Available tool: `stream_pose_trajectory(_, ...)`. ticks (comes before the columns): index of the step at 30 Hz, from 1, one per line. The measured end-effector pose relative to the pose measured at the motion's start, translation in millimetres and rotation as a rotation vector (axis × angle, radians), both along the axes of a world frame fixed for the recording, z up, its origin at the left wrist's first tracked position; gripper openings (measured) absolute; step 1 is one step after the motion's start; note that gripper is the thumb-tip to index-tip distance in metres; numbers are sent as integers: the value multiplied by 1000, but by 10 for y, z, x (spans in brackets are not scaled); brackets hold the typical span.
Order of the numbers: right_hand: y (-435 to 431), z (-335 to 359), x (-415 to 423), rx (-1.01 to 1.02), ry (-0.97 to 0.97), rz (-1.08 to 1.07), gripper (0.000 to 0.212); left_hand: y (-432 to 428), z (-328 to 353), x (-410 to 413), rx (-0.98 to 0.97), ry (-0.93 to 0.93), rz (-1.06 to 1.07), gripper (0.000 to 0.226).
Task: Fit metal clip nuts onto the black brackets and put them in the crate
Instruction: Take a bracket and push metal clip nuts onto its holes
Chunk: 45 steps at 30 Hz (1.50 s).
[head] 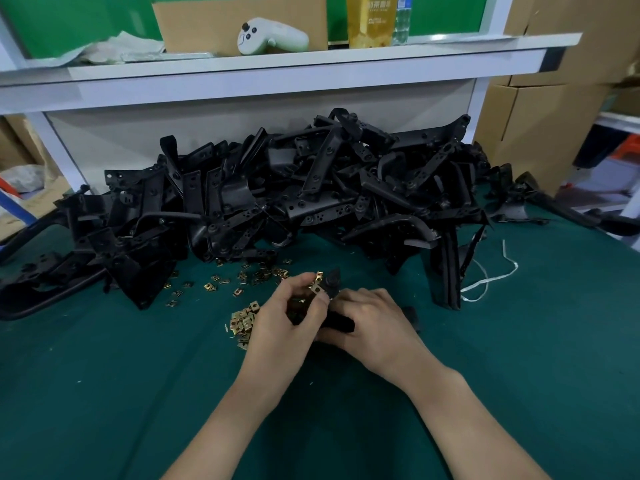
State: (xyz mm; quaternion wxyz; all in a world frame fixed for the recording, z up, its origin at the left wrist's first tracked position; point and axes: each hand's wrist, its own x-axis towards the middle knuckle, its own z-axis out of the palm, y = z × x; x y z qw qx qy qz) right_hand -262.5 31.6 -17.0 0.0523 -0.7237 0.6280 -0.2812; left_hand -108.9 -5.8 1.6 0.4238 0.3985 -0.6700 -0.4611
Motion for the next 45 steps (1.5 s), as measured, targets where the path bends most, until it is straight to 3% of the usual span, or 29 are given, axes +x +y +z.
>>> stream_pose_trajectory(9,-28,-63,-3,-85,21,-39,49,5,-83,36,-231,-269,54,32)
stream_pose_trajectory(19,-18,-42,-3,-67,27,-25,48,-26,-182,26,-246,-256,60,26)
stream_pose_trajectory(25,-16,-34,-22,-55,58,-37,30,-30,-187,28,-217,-234,56,25)
stream_pose_trajectory(30,-23,-12,-41,2,13,-57,51,-56,-93,84,-214,-200,82,20)
stream_pose_trajectory(32,-26,-19,-76,-2,10,-98,49,-130,-84,172,-301,-328,177,27)
stream_pose_trajectory(34,-28,-24,-127,-17,0,-141,47,-205,-91,260,-356,-582,232,38)
stream_pose_trajectory(38,-26,-18,-190,-36,-23,-191,45,-248,-147,309,-319,-933,138,57)
stream_pose_trajectory(45,-17,-25,-199,-19,-23,-181,46,-285,-171,254,-442,-976,127,40)
